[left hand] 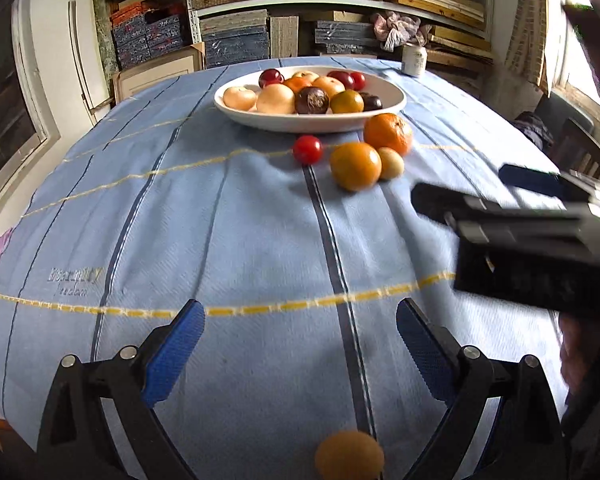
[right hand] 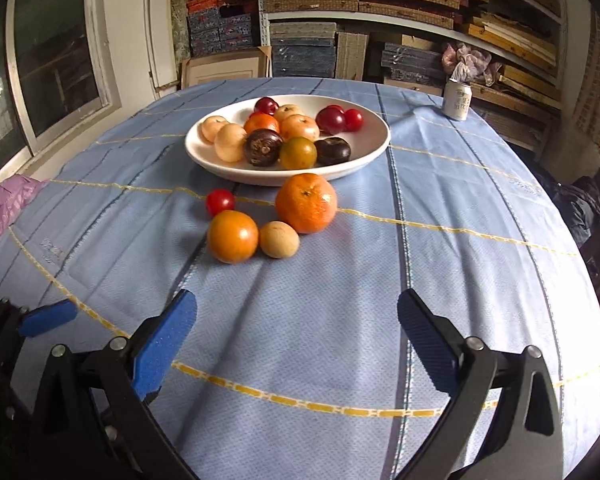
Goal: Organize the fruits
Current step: 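Lift both open grippers away from the plate toward the remaining fruits, then grasp the orange lying on the table with the left gripper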
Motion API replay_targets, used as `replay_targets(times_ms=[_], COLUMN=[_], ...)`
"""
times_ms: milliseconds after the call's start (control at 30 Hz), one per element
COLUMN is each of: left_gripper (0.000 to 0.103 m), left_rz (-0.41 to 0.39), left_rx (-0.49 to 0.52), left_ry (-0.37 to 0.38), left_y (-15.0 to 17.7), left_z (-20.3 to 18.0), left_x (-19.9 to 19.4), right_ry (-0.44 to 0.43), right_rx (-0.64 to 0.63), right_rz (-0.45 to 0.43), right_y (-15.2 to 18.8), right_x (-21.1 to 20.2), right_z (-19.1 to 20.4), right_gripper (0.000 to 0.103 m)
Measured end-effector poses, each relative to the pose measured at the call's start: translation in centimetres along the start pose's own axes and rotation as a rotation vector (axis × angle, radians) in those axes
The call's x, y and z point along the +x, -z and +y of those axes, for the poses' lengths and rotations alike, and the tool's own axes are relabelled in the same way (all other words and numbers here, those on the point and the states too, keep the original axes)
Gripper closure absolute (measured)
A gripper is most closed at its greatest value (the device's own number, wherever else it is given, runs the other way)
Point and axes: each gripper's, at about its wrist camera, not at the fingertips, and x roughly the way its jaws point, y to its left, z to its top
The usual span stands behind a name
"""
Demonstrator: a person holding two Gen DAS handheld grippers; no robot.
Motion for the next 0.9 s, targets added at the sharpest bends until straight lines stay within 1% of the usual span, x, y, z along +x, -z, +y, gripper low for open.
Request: replay_targets(times_ms=[133, 233, 267, 367, 467, 533, 600, 667, 700, 733, 767, 833, 900], left_gripper=[0.006, 0.006, 0.006, 0.006, 0.006, 0.006, 0.006, 0.014, 0.024, 0.037, 0.045, 0.068, 0.081], left_rz=[-0.003, -0.005, -0.006, 0.007, 0.014, -0.002, -0.027, -0.022, -0.037, -0.042, -0.045, -0.049, -0.057], left_rx=[0.04, 0.07, 0.071, 0.07, 0.043, 0.053, 0.062, 0.08, 0.085, 0.094, 0.112, 0.144, 0.17], left_ry=[0.019, 0.023, 0.027, 0.021, 0.009, 0.003, 0.016, 0.051, 0.07, 0.088, 0.121, 0.135, 0.141], left_y=[1.0, 1.5, 1.7, 2.0, 2.3, 2.6, 2.9, 3.2, 3.3, 3.4, 3.5, 3.6, 3.9], left_z=[-0.9, -1.5, -1.5, -1.5, -1.1, -1.4, -1.7, -2.1, -2.2, -2.3, -2.6, -3.3, -3.9], left_x=[-0.8, -1.1, -1.2, -1.0, -1.1, -1.6, -1.9, -1.7, -2.0, -2.1, -2.3, -2.6, -2.8], right_ry=[0.033, -0.003, -0.009, 0.009, 0.027, 0.042, 0.056, 0.063, 0.066, 0.068, 0.066, 0.054, 0.049], right_rx=[0.007, 0.043, 0.055, 0.047, 0.053, 0.072, 0.095, 0.114, 0.122, 0.128, 0.132, 0.135, 0.131], right_rz=[0.009, 0.045, 0.045, 0.032, 0.026, 0.027, 0.025, 0.024, 0.02, 0.014, 0.006, -0.002, 0.007], right_y=[-0.2, 0.2, 0.3, 0.6, 1.2, 1.7, 2.2, 2.5, 2.5, 2.6, 2.6, 2.7, 2.9], right_x=[1.1, 1.8, 1.9, 1.2, 0.1, -0.5, -1.1, -1.7, -1.9, -2.3, -2.6, -3.1, -3.3], right_z=[-0.4, -0.9, -1.1, -1.3, -2.0, -2.8, -3.6, -4.4, -4.6, -4.8, -5.0, -5.0, -4.8], right_gripper=[0.005, 0.005, 0.005, 0.005, 0.005, 0.005, 0.005, 0.005, 0.005, 0.005, 0.005, 0.005, 0.005])
